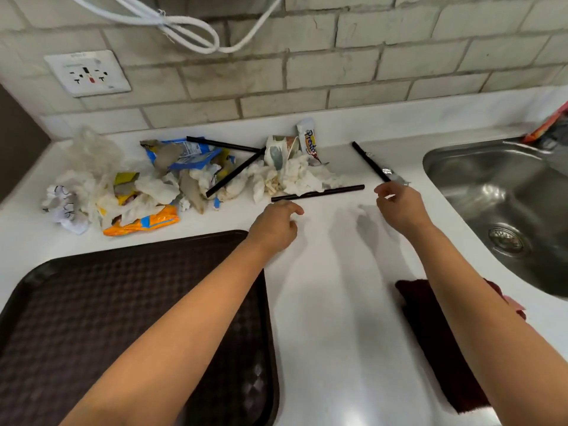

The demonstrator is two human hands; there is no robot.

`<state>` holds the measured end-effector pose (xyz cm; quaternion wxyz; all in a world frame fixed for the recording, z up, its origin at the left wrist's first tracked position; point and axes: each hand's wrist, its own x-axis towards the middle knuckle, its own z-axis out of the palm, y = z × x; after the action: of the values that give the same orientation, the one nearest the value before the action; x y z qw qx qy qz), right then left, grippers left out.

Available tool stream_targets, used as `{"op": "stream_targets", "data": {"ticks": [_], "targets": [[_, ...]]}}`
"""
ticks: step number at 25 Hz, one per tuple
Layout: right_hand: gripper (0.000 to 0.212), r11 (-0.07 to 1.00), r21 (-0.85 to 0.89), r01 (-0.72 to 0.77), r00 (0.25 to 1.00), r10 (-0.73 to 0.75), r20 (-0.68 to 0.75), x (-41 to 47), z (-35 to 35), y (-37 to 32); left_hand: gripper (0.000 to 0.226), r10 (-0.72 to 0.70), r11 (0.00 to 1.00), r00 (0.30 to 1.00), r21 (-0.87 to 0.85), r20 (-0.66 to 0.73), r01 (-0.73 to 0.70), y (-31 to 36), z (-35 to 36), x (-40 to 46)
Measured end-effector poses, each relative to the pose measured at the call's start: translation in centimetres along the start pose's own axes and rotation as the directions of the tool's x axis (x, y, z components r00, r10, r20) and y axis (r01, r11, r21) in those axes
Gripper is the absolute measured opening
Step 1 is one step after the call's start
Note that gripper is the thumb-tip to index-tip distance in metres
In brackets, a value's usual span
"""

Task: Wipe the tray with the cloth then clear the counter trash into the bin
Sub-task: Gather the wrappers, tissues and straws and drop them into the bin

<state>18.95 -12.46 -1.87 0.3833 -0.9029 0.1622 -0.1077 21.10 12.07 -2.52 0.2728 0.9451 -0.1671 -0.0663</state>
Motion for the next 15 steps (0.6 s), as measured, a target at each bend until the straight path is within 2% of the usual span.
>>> {"op": "stream_targets", "data": {"ticks": [5,9,12,15], "targets": [[0.033,0.979,-0.204,0.03,0.999,-0.035,-0.023,5.7,1.2,1.1,0.043,0.046,0.988,0.999,0.144,-0.005,-0.045,-1.0,0.8,4.0],[0.042,0.866,-0.498,-0.036,0.996,0.07,0.05,7.7,3.3,2.0,0.045,-0.022,0.967,1.0,0.256,0.021,0.016,-1.8,1.5,5.6],[0.048,0.845,-0.527,-0.089,0.993,0.114,0.016,8.4,4.1,2.8,0.045,-0.074,0.948,0.997,0.312,0.018,0.065,-1.7,2.1,5.8],[0.05,0.864,-0.493,-0.103,0.995,0.087,-0.055,8.9,4.2,3.3,0.042,-0.034,0.928,0.993,0.365,-0.111,0.073,-1.6,2.5,5.8]]}}
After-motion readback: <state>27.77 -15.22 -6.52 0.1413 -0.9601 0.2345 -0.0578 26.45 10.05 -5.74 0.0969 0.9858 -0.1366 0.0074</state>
